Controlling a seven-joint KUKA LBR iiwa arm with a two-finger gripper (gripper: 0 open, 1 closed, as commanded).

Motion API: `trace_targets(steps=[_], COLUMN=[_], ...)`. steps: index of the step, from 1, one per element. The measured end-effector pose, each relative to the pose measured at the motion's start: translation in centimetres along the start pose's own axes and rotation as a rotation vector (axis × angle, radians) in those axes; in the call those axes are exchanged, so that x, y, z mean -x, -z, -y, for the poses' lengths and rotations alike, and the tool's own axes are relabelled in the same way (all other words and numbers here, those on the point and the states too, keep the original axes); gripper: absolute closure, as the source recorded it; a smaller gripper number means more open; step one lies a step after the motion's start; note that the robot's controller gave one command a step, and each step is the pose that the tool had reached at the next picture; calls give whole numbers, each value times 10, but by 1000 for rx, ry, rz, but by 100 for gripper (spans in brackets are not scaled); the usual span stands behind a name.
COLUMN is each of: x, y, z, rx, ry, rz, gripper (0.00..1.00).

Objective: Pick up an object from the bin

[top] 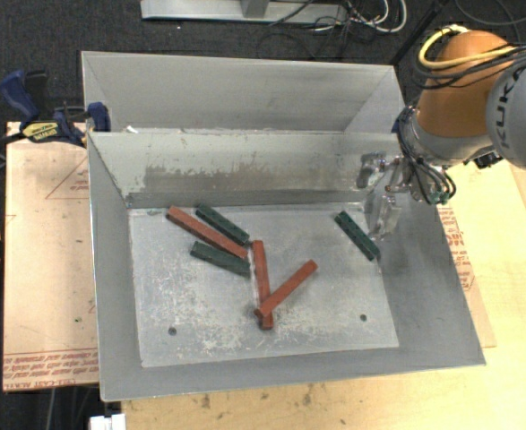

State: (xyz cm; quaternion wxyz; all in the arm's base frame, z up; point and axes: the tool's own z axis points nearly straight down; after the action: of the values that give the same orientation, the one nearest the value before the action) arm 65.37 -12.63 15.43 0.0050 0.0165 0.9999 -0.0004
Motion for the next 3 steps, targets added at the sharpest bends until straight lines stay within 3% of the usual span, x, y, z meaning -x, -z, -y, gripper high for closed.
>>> trace_targets(steps=[1,2,3], x=[-26,-36,-39], y=[-70,-88,-83], z=[8,9,7], rx=[2,-1,1], ry=[-87,-130,-135], rz=[-5,1,-5], gripper=[0,100,100])
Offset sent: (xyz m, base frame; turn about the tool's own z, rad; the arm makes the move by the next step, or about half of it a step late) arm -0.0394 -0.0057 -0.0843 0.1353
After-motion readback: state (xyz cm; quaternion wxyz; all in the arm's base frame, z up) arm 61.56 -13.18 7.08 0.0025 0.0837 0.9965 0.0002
